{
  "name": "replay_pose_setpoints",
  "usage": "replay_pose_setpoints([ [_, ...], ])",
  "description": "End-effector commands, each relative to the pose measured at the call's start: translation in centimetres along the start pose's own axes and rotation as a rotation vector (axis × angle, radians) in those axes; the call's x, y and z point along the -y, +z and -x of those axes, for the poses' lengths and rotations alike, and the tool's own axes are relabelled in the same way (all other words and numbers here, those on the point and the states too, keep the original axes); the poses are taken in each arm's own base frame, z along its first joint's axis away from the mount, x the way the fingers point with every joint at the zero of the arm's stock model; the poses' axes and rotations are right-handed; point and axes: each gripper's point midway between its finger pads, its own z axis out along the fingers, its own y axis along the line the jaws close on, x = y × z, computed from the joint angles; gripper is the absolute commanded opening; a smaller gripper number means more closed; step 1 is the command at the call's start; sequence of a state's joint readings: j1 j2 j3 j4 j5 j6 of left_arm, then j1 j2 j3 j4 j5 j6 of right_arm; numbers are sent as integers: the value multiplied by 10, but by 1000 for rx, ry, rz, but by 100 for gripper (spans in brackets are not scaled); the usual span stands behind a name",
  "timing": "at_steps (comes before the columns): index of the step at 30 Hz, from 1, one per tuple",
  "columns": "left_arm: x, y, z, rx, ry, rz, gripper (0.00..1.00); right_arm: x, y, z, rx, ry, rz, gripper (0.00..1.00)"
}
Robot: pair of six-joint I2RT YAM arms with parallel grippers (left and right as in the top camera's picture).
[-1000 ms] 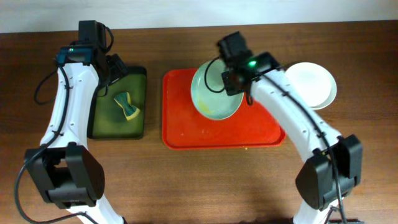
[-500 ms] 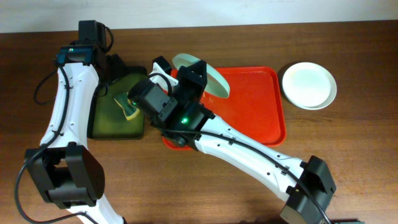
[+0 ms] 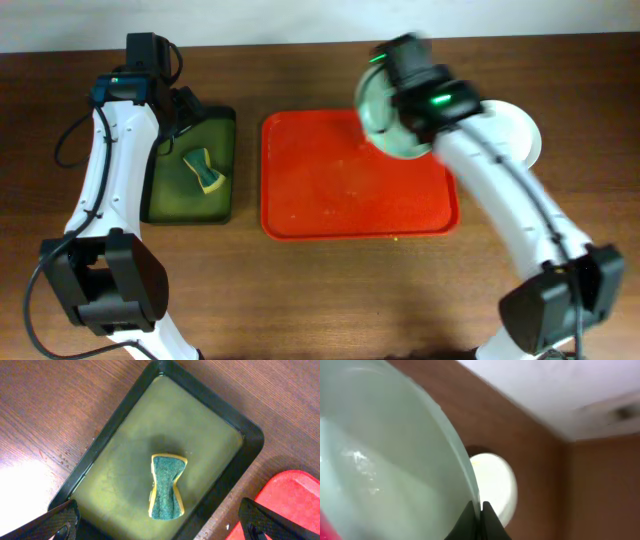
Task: Clean dirty plates on tray and stack at the side
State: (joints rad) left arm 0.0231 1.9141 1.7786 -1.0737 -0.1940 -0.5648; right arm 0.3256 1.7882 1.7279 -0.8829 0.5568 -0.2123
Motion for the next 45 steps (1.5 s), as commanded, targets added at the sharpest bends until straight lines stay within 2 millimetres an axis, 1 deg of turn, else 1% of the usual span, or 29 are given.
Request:
replay_pose_setpoints([
  [1,-1,-1,2,7,3,6,99,39,48,-42,-68,494,396,4],
  [2,-1,-1,2,7,3,6,99,55,65,-64,-111,591,429,4],
  [3,-1,-1,2,7,3,6,99,73,86,-93,-157,695,472,4],
  [5,-1,-1,2,7,3,6,99,98,116,-142,-211,857,535,4],
  [6,-1,-1,2,7,3,6,99,106,127,-165,-238,919,547,4],
  [8,-1,-1,2,7,3,6,99,113,146,-194,-272,977,528,4],
  [10,-1,-1,2,7,3,6,99,113,161,-204,-258,988,512,4],
  [12,-1,-1,2,7,3,6,99,113,174,-202,-232,980,504,4],
  [14,-1,-1,2,7,3,6,99,112,180,-195,-210,962,495,4],
  [15,-1,-1,2,7,3,6,100,113,182,-192,-195,955,487,16],
  [16,-1,-1,2,7,3,6,99,114,183,-189,-183,950,484,20],
  [17,-1,-1,2,7,3,6,99,115,183,-189,-182,950,480,20],
  [18,-1,-1,2,7,3,6,99,115,183,-190,-182,951,480,27],
  [19,-1,-1,2,7,3,6,99,115,183,-190,-182,950,480,52],
  [20,-1,-1,2,7,3,6,100,116,181,-189,-179,953,488,56],
  [22,-1,-1,2,7,3,6,99,120,170,-183,-166,951,487,56],
  [23,-1,-1,2,7,3,6,100,124,160,-179,-153,948,482,63],
  [24,-1,-1,2,7,3,6,99,128,150,-176,-144,940,478,96],
  [25,-1,-1,2,7,3,6,99,131,134,-173,-142,930,478,98],
  [26,-1,-1,2,7,3,6,99,133,110,-170,-135,891,481,98],
  [28,-1,-1,2,7,3,6,99,128,78,-172,-158,854,500,98],
  [30,-1,-1,2,7,3,6,99,104,36,-172,-167,718,551,98],
  [33,-1,-1,2,7,3,6,99,70,-1,-172,-128,655,577,99],
  [35,-1,-1,2,7,3,6,99,38,-44,-170,-53,632,592,98],
  [37,-1,-1,2,7,3,6,100,12,-87,-170,-20,680,630,98],
  [39,-1,-1,2,7,3,6,99,-13,-125,-182,-53,674,687,98],
  [41,-1,-1,2,7,3,6,99,-23,-149,-188,-26,630,712,99],
  [43,-1,-1,2,7,3,6,99,-20,-155,-188,2,627,703,98],
  [45,-1,-1,2,7,3,6,100,-20,-154,-188,0,627,703,98],
])
